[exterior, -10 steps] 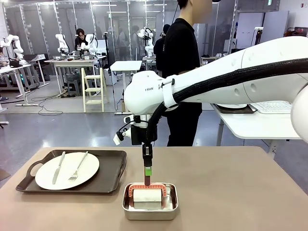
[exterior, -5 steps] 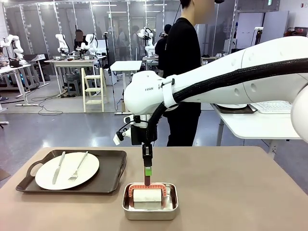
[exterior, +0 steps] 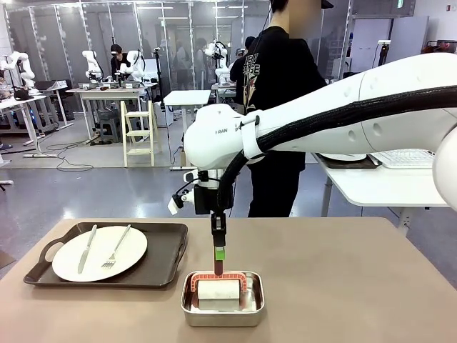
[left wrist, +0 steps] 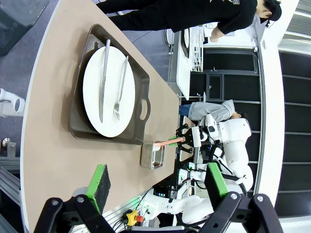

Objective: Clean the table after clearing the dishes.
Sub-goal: When the left (or right) Handle tray is removed, use the left hand (or right hand) to clean the left (or right) side of the table with the Lint Roller.

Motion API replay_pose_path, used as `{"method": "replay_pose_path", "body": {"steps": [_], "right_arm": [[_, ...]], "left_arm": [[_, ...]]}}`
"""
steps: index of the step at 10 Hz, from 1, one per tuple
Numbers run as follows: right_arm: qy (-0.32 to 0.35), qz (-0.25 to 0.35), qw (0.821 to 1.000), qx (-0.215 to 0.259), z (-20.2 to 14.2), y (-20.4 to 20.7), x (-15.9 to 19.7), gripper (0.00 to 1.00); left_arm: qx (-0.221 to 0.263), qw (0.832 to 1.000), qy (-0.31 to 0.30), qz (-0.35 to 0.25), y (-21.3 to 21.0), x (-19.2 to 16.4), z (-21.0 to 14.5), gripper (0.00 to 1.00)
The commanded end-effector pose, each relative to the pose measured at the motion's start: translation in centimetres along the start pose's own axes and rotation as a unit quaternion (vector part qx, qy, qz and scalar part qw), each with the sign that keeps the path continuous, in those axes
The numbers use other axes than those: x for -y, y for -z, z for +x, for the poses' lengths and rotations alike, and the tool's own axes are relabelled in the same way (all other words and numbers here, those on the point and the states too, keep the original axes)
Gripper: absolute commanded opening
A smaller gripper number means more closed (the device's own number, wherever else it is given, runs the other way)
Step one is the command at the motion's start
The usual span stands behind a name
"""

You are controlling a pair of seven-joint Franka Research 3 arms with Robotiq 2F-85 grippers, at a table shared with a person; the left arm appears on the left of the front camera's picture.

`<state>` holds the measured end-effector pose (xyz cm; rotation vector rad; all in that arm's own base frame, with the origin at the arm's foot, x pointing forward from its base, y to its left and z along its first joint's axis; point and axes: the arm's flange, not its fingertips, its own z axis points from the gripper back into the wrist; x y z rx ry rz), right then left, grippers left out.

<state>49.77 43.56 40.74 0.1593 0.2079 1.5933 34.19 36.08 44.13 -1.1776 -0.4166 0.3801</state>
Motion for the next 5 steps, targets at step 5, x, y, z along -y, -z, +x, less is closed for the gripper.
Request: {"method": "replay_pose_path", "body": {"steps": [5], "right_arm": [[0.013,-0.038,0.999,0.012,-1.3,-3.7,-2.2,0.20]], "left_arm": [[0.006,1.000,0.002,-0.004,-0.2,0.0,0.0,1.00]]}}
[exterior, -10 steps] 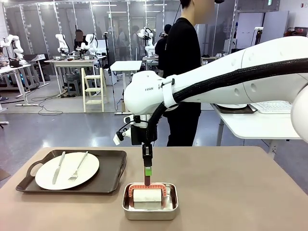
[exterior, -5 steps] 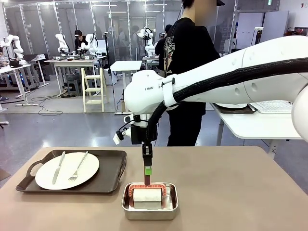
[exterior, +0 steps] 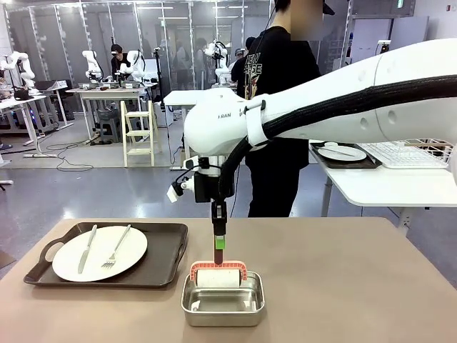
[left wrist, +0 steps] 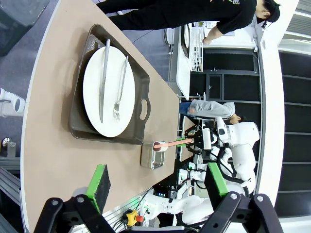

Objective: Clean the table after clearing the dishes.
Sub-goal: When the left (or right) Handle tray is removed, use the left hand (or right hand) to clean the left (or right) side of the table with the Lint Roller.

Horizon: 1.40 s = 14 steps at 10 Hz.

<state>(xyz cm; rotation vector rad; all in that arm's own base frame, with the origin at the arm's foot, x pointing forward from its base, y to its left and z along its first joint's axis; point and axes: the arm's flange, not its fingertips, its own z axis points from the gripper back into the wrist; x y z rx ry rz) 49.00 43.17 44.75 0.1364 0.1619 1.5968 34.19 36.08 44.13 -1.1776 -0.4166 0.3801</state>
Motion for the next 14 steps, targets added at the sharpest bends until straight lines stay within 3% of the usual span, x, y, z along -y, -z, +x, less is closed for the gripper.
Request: {"method": "replay_pose_path", "body": {"steps": [1,7,11,14], "right_arm": [[0.015,-0.021,1.000,0.004,-0.9,-0.6,-0.6,0.20],[0.039,-0.003,0.999,0.013,-3.1,-4.5,-3.1,0.20],[0.119,0.022,0.989,0.089,-10.0,-6.1,-3.4,0.20],[0.225,-0.003,0.963,0.147,-16.9,-5.8,-3.4,0.20]], "left_arm": [[0.006,1.000,0.002,-0.004,-0.2,0.0,0.0,1.00],[0.006,1.000,0.002,-0.004,-0.2,0.0,0.0,1.00],[0.006,1.000,0.002,-0.004,-0.2,0.0,0.0,1.00],[0.006,1.000,0.002,-0.004,-0.2,0.0,0.0,1.00]]}}
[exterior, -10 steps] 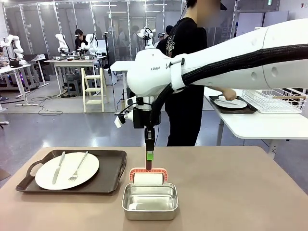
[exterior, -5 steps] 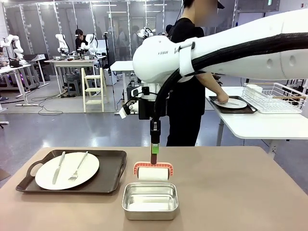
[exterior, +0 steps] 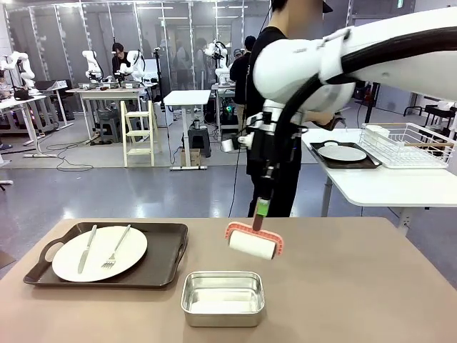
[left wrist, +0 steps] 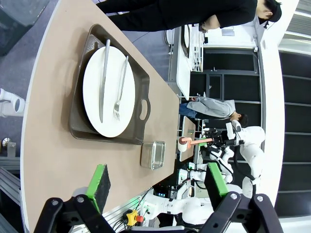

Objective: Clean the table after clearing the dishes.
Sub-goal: When the left (or right) Handle tray is removed, use the left hand (or right hand) to clean the left (or right) side of the table with the Lint Roller.

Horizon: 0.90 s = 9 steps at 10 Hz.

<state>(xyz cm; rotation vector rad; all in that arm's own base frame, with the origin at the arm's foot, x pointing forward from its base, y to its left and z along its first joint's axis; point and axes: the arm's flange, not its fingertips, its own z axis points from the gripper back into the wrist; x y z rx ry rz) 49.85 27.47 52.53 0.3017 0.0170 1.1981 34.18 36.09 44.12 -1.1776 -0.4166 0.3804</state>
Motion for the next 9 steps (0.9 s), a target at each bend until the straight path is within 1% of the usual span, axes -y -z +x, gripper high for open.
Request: {"method": "replay_pose_path", "body": {"steps": [1,2,3,4,9], "right_arm": [[0.074,-0.016,0.996,0.054,-4.3,1.5,-1.0,0.20],[0.105,-0.022,0.991,0.076,-6.2,1.8,-0.4,0.20],[0.121,-0.032,0.988,0.092,-7.0,2.0,0.1,0.20],[0.069,-0.008,0.997,0.045,-4.8,0.4,1.5,0.20],[0.069,-0.008,0.997,0.045,-4.8,0.4,1.5,0.20]], "left_arm": [[0.006,1.000,0.003,-0.005,-0.2,0.0,0.0,1.00],[0.006,1.000,0.003,-0.005,-0.2,0.0,0.0,1.00],[0.006,1.000,0.003,-0.005,-0.2,0.0,0.0,1.00],[0.006,1.000,0.003,-0.005,-0.2,0.0,0.0,1.00],[0.006,1.000,0.003,-0.005,-0.2,0.0,0.0,1.00]]}}
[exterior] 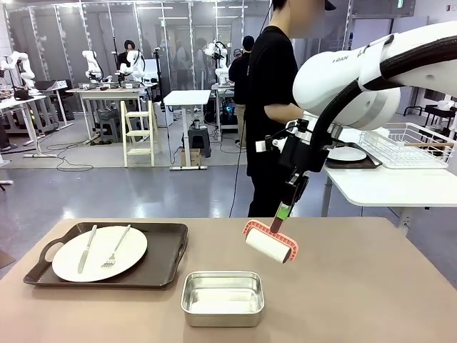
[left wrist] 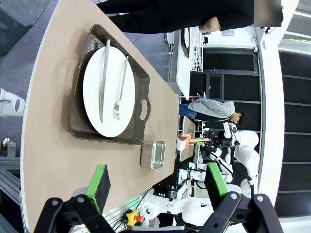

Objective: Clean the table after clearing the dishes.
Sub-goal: When the left (or right) Handle tray is removed, use the left hand (or right hand) to clean the left (or right) side of the table with the Lint Roller.

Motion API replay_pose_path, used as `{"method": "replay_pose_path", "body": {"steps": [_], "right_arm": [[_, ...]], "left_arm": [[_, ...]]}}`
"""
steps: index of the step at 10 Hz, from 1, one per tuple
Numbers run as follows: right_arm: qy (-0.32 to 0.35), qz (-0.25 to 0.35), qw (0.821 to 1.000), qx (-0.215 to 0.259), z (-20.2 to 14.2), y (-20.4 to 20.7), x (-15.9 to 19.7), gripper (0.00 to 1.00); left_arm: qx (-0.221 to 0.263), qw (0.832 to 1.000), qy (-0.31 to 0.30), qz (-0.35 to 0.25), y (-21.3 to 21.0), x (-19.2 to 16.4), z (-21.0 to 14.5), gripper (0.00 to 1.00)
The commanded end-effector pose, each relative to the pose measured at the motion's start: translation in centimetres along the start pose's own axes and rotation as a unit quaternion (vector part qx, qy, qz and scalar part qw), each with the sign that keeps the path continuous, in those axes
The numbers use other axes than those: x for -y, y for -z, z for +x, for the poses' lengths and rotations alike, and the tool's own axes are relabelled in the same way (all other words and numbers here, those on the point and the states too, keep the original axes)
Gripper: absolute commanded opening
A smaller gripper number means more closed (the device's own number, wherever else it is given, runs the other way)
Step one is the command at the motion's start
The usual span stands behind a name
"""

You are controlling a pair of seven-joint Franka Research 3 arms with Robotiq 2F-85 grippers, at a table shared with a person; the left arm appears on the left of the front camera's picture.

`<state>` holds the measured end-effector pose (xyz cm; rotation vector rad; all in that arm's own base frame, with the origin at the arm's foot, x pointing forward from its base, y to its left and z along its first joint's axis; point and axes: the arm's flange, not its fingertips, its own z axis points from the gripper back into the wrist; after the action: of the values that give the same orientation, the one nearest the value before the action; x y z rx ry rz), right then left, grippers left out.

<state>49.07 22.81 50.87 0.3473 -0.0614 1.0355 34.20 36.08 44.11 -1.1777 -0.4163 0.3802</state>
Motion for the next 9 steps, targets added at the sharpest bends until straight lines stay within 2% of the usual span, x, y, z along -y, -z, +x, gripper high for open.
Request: {"method": "replay_pose_path", "body": {"steps": [1,3,4,5,6,9], "right_arm": [[-0.005,-0.002,1.000,-0.008,0.1,-0.3,0.2,0.20],[0.000,0.000,1.000,0.000,0.0,0.0,0.1,0.22],[0.066,-0.009,0.998,0.017,-0.5,0.4,0.6,0.22],[0.177,-0.021,0.983,0.050,-1.2,0.4,1.5,0.22],[0.252,-0.020,0.965,0.069,-1.8,1.2,2.1,0.22],[0.392,-0.010,0.912,0.116,-4.1,4.2,3.3,0.22]], "left_arm": [[0.006,1.000,0.003,-0.004,-0.2,0.0,0.0,1.00],[0.006,1.000,0.003,-0.004,-0.2,0.0,0.0,1.00],[0.006,1.000,0.003,-0.004,-0.2,0.0,0.0,1.00],[0.006,1.000,0.003,-0.004,-0.2,0.0,0.0,1.00],[0.006,1.000,0.003,-0.004,-0.2,0.0,0.0,1.00],[0.006,1.000,0.003,-0.004,-0.2,0.0,0.0,1.00]]}}
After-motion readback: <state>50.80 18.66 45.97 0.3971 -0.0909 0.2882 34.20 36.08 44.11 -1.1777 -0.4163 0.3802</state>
